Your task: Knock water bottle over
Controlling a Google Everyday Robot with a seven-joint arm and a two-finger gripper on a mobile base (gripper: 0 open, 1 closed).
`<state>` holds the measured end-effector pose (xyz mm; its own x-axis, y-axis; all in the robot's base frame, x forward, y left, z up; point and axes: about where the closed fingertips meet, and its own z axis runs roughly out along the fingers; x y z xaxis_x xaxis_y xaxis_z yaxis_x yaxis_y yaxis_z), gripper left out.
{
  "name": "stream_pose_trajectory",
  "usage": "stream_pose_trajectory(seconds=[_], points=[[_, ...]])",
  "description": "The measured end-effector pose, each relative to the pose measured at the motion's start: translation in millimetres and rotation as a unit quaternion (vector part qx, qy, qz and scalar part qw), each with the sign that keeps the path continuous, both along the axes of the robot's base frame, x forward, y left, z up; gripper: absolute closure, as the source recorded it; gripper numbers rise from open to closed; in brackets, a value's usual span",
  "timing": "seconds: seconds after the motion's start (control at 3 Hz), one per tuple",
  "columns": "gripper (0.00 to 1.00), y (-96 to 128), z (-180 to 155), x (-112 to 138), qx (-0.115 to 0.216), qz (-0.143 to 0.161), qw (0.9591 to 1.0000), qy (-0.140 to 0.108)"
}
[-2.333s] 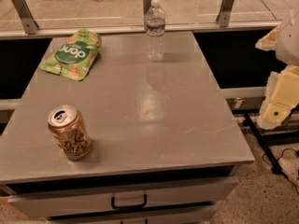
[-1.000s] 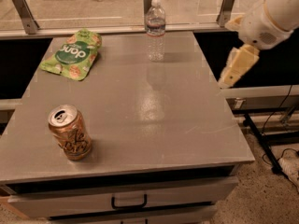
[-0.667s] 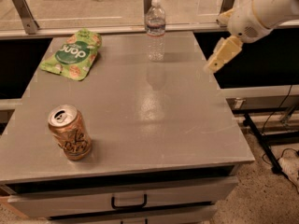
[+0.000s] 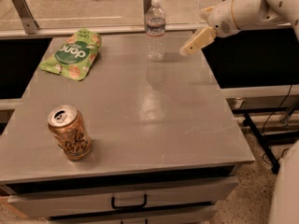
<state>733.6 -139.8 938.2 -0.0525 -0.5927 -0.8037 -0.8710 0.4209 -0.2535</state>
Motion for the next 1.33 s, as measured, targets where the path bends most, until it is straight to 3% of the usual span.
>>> stream_pose_trajectory(seconds=[0.33,0.67,1.33], points=[[0.00,24,-7,22,0.068,0.015,0.9975,0.011],[0.00,51,-11,26,0.115,0.048,0.9917,0.031],[0.00,114,-1,-8,0.160,0.156,0.9732,0.051]])
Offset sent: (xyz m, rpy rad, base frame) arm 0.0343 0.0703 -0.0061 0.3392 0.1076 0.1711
